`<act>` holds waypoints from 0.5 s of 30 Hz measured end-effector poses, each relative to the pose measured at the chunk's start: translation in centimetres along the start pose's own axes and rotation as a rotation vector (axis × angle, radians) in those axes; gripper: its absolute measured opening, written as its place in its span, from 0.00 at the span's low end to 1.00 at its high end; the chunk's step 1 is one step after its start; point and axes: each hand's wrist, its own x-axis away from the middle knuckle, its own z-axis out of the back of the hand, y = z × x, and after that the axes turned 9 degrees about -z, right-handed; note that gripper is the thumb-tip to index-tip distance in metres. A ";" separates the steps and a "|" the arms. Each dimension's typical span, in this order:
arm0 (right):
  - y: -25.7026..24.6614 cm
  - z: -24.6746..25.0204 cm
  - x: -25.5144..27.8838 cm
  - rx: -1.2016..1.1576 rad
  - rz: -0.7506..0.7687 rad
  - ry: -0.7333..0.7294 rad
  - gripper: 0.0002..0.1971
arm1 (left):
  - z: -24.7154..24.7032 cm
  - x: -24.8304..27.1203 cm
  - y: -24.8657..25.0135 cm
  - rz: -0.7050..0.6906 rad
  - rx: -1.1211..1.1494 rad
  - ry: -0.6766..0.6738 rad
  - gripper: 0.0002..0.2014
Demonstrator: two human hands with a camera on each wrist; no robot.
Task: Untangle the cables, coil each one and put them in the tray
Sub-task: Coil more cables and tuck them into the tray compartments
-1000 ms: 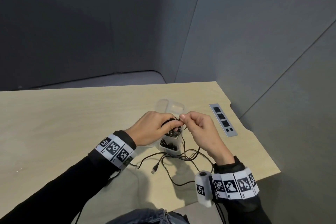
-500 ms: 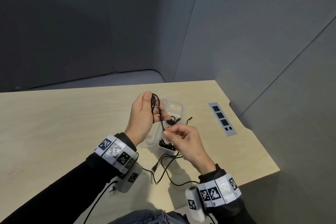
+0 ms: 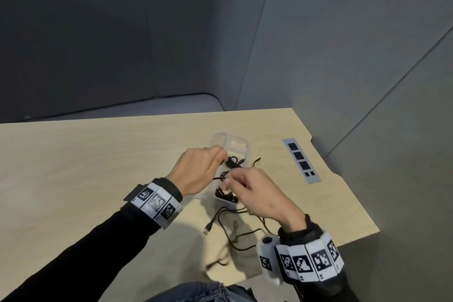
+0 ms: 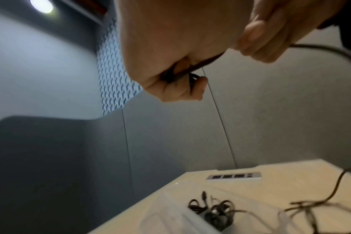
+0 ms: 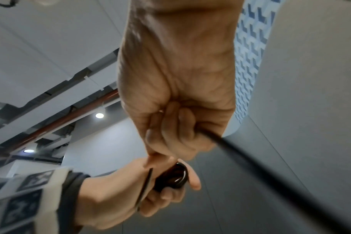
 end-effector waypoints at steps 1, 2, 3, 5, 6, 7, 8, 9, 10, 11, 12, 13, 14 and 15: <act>0.1 0.3 -0.1 -0.008 0.011 0.056 0.11 | -0.1 0.1 0.0 -0.028 -0.002 -0.032 0.33; 0.4 0.5 -0.4 -0.032 0.017 0.103 0.11 | -0.1 0.1 0.1 -0.060 0.011 -0.047 0.33; 0.7 0.6 -0.6 -0.077 0.023 0.134 0.11 | 0.0 0.2 0.4 -0.086 0.042 -0.057 0.31; 1.3 0.6 -1.0 -0.187 0.015 0.159 0.10 | 0.4 0.1 1.0 -0.114 0.108 -0.097 0.24; 1.5 0.6 -1.1 -0.243 0.000 0.170 0.09 | 0.5 0.0 1.0 -0.111 0.153 -0.122 0.19; 1.7 0.6 -1.1 -0.316 -0.017 0.184 0.08 | 0.7 0.0 1.1 -0.106 0.204 -0.143 0.15; 1.8 0.8 -1.1 -0.410 -0.039 0.203 0.05 | 0.7 -0.1 0.9 -0.099 0.250 -0.154 0.13; 2.1 1.0 -1.1 -0.508 -0.059 0.226 0.04 | 0.8 0.0 1.0 -0.085 0.306 -0.145 0.12; 2.3 1.2 -1.0 -0.584 -0.072 0.247 0.06 | 0.7 0.1 1.0 -0.056 0.377 -0.122 0.12; 2.5 1.3 -1.0 -0.632 -0.074 0.260 0.06 | 0.7 0.2 1.1 -0.020 0.463 -0.085 0.13; 2.6 1.5 -0.9 -0.653 -0.070 0.267 0.06 | 0.6 0.3 1.3 0.016 0.551 -0.034 0.14; 2.6 1.6 -0.9 -0.658 -0.061 0.272 0.05 | 0.7 0.3 1.6 0.054 0.640 0.029 0.15; 2.6 1.6 -0.9 -0.658 -0.053 0.280 0.05 | 0.7 0.4 1.7 0.096 0.728 0.105 0.15; 2.5 1.5 -0.9 -0.659 -0.047 0.289 0.06 | 0.8 0.3 1.9 0.148 0.821 0.181 0.15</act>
